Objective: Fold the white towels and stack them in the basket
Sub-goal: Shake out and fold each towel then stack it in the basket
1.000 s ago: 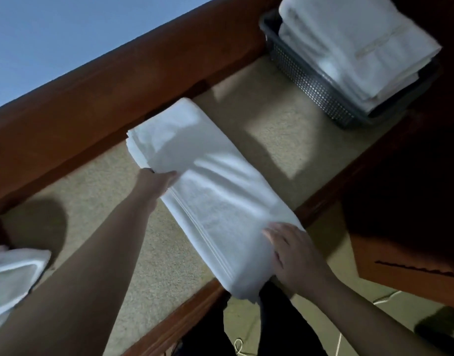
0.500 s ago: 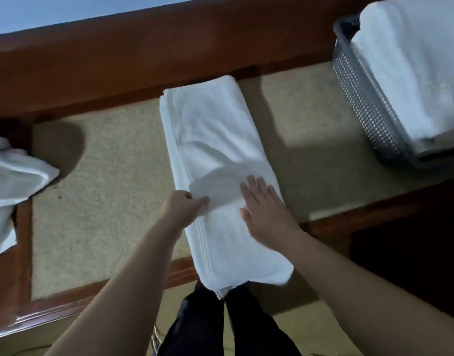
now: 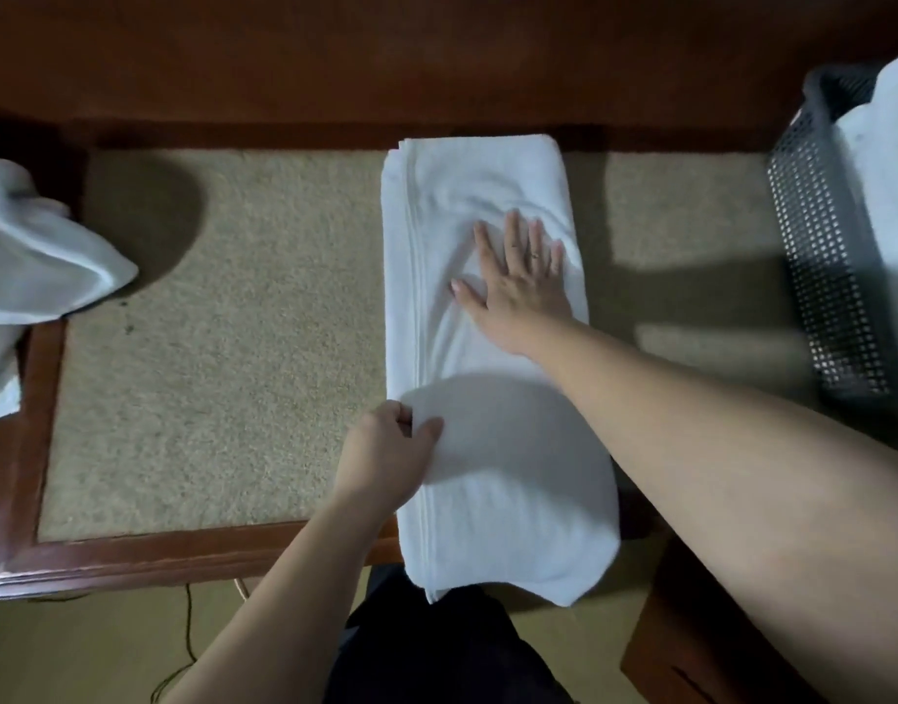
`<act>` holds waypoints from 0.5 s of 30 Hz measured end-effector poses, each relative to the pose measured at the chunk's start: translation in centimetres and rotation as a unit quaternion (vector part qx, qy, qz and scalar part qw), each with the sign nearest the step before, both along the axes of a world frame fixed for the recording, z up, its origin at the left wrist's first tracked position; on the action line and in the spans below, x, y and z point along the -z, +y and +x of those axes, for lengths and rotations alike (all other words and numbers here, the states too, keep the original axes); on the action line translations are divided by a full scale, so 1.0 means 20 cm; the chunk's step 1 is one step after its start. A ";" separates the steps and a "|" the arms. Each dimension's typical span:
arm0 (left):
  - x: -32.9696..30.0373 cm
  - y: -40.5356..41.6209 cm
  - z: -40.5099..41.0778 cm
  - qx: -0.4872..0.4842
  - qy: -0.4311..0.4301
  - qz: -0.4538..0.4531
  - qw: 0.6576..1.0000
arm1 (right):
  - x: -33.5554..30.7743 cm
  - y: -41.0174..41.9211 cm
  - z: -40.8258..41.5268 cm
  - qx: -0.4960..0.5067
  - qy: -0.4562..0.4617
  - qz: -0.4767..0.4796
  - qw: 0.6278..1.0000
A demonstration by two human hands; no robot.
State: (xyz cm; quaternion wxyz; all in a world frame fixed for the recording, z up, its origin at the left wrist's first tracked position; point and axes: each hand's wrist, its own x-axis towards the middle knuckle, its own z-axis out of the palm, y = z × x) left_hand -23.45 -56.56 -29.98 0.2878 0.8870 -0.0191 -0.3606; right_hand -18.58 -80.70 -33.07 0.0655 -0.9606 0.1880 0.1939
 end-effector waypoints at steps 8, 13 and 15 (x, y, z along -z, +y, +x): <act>0.01 -0.02 -0.01 -0.036 0.020 -0.001 0.999 | -0.05 -0.15 0.37 0.001 0.007 0.005 1.000; -0.02 -0.04 0.00 -0.038 0.026 -0.013 0.999 | -0.06 -0.16 0.36 0.063 -0.027 -0.011 0.998; -0.02 -0.03 0.00 -0.041 0.036 -0.023 0.998 | -0.07 -0.15 0.38 0.061 0.016 0.008 0.998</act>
